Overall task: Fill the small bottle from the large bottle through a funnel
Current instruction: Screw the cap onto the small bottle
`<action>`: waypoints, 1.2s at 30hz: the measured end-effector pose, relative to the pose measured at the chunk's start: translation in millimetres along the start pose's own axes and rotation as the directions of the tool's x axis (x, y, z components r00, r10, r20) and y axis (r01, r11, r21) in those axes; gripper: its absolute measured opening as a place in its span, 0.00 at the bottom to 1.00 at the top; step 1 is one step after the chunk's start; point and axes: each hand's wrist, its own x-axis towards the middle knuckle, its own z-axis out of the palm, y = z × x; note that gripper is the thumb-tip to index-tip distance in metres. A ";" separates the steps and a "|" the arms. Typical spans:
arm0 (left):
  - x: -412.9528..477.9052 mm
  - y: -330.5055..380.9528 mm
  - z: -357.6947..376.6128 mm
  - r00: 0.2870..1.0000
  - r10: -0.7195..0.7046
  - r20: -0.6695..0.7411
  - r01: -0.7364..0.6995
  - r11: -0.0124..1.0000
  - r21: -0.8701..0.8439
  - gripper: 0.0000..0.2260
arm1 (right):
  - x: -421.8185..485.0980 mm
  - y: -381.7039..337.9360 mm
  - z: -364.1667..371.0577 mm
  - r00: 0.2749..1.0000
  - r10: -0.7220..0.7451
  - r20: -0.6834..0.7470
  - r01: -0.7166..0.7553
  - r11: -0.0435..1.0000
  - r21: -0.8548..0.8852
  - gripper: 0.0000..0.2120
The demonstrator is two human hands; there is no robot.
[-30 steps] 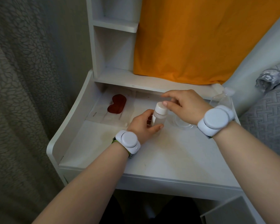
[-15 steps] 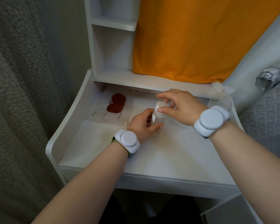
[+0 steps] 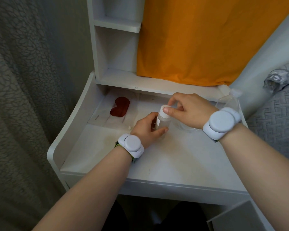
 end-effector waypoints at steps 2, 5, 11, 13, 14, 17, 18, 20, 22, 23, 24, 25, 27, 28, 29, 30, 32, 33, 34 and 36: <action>-0.1 -0.2 -0.2 1.000 -0.008 -0.002 0.008 1.000 -0.011 0.16 | -0.4 1.1 1.0 0.999 -0.041 0.004 0.041 0.999 0.035 0.17; -0.2 0.5 -0.1 1.000 -0.005 -0.005 0.004 1.000 -0.004 0.15 | -1.3 0.5 4.1 0.987 -0.148 0.059 0.143 0.987 0.071 0.22; -0.2 2.5 -0.4 1.000 -0.014 0.001 0.014 1.000 0.014 0.15 | 3.6 -2.2 6.3 0.993 -0.118 0.010 0.118 0.992 0.041 0.17; -0.3 2.4 -0.9 1.000 -0.017 0.005 0.017 1.000 0.009 0.16 | 3.9 -2.4 8.0 0.994 -0.105 0.000 0.105 0.994 0.013 0.20; -0.4 2.4 -1.3 1.000 -0.015 0.006 0.015 1.000 0.007 0.16 | 4.1 -1.9 9.1 0.994 -0.106 0.006 0.106 0.994 0.007 0.21; -1.2 3.1 -1.6 1.000 -0.006 0.015 0.006 1.000 0.006 0.16 | 4.1 1.3 10.6 0.994 -0.099 0.037 0.098 0.995 0.011 0.21; -1.2 3.7 -1.4 1.000 -0.004 0.018 0.004 1.000 0.009 0.16 | 4.0 2.2 11.2 0.995 -0.089 0.040 0.089 0.996 0.019 0.20; -1.0 4.8 -1.6 1.000 0.002 0.023 -0.003 1.000 0.018 0.14 | 4.8 3.0 14.1 0.997 -0.076 0.031 0.075 0.997 0.035 0.18; -0.6 5.1 -1.8 1.000 0.002 0.026 -0.003 1.000 0.028 0.13 | 6.0 3.6 16.6 0.997 -0.076 0.034 0.075 0.997 0.031 0.17; -0.8 5.0 -1.9 1.000 0.000 0.024 0.000 0.999 0.036 0.13 | 6.1 3.6 16.4 0.996 -0.082 0.043 0.081 0.997 0.015 0.17; -0.9 5.1 -2.0 1.000 -0.002 0.018 0.001 0.999 0.053 0.13 | 6.5 4.1 15.2 0.994 -0.090 0.057 0.091 0.996 -0.004 0.18; -0.8 5.3 -2.3 1.000 -0.002 0.011 0.001 0.997 0.073 0.13 | 7.1 4.4 13.6 0.992 -0.100 0.075 0.101 0.995 -0.021 0.19; -0.2 5.2 -2.6 1.000 0.000 0.000 0.000 0.996 0.089 0.14 | 8.6 4.7 12.2 0.986 -0.122 0.110 0.125 0.992 -0.021 0.19; 0.2 4.9 -2.8 1.000 0.000 -0.002 0.000 0.996 0.095 0.13 | 9.2 3.8 13.2 0.984 -0.131 0.118 0.134 0.991 -0.012 0.17; 0.5 4.5 -3.0 1.000 -0.001 -0.003 0.001 0.994 0.106 0.12 | 9.4 2.2 14.8 0.984 -0.133 0.120 0.135 0.991 -0.011 0.16; 0.5 4.1 -3.0 1.000 -0.001 -0.004 0.002 0.993 0.117 0.12 | 9.4 0.5 16.5 0.985 -0.129 0.116 0.132 0.991 -0.018 0.16; 0.1 3.4 -2.6 1.000 -0.003 -0.008 0.004 0.992 0.122 0.12 | 8.8 -2.3 19.9 0.989 -0.114 0.094 0.117 0.993 -0.027 0.16; -0.2 3.0 -2.3 1.000 -0.005 -0.011 0.006 0.992 0.123 0.12 | 8.2 -3.2 21.3 0.991 -0.106 0.076 0.108 0.994 -0.030 0.17; -0.4 2.6 -1.9 1.000 -0.006 -0.015 0.007 0.992 0.129 0.12 | 7.5 -4.0 22.6 0.994 -0.096 0.056 0.098 0.995 -0.034 0.17; -0.7 2.1 -0.9 1.000 -0.002 -0.023 0.005 0.989 0.146 0.12 | 5.8 -6.4 24.9 0.998 -0.069 0.013 0.069 0.996 -0.048 0.18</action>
